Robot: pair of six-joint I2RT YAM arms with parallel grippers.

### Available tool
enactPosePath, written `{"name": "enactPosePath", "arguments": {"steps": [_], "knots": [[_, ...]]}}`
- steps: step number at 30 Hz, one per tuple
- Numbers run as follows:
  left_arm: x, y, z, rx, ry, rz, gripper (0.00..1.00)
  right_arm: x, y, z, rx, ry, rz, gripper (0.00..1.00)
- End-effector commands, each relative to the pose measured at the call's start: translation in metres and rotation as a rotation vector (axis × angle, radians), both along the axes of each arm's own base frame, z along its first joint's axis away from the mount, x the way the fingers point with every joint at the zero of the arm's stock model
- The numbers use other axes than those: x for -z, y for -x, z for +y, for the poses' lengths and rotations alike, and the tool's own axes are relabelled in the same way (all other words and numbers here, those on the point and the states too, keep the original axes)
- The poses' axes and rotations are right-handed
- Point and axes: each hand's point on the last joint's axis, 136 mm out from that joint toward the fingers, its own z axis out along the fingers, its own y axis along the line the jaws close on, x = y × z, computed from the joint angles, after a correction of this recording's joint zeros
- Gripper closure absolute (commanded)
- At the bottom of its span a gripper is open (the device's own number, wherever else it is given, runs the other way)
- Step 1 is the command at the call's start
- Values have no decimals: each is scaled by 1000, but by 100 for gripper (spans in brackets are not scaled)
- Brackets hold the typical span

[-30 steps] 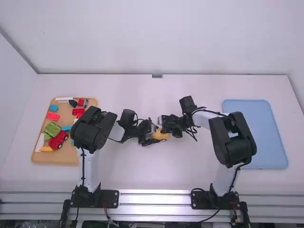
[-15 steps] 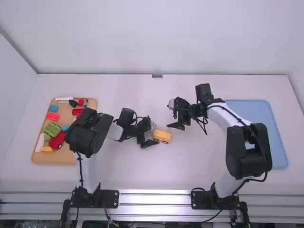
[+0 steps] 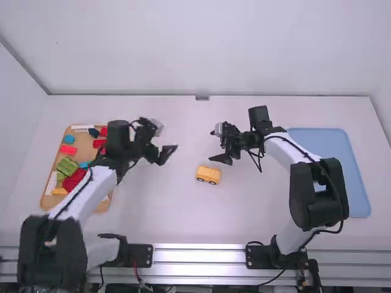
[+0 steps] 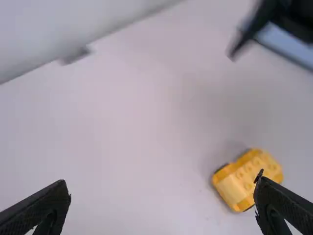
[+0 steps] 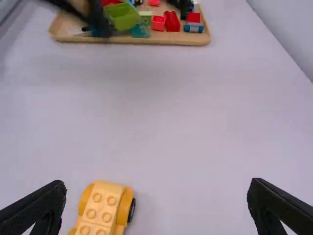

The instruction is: Assemble lego blocks to make yellow taxi

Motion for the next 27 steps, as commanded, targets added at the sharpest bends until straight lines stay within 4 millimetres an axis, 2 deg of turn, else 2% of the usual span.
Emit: {"name": "enactPosePath", "arguments": {"steps": [1, 3, 5, 7, 8, 9, 11, 14, 17, 20, 23, 27], "knots": [[-28, 3, 45, -315, 117, 44, 1, -16, 7, 19, -41, -55, 2, 1], [-41, 14, 59, -368, 106, 12, 1, -25, 1, 30, 5, -77, 64, 1], [-56, 27, 79, -456, 84, -28, 1, -36, -15, 41, 102, -84, 137, 1], [-67, 46, 110, -666, 120, -31, 1, -46, -30, 49, 166, -50, 110, 1], [-68, 47, 113, -685, 124, -30, 1, -47, -30, 50, 166, -46, 105, 2], [-69, 64, 140, -882, 159, -17, 1, -54, -30, 55, 145, -15, 70, 1], [-70, 94, 173, -1116, 177, -24, 1, -67, -19, 64, 83, 22, 52, 2], [-69, 120, 194, -1262, 154, -34, 1, -77, -4, 72, 5, 58, 24, 2], [-64, 135, 204, -1325, 126, -16, 1, -82, 8, 82, -55, 69, -7, 1], [-58, 146, 214, -1398, 114, 39, 1, -82, 10, 88, -62, 75, -25, 1], [-53, 170, 245, -1613, 96, 123, 1, -78, 10, 92, -51, 105, -44, 1], [-44, 176, 277, -1744, 92, 241, 1, -73, 4, 90, -10, 142, -44, 1]]}}
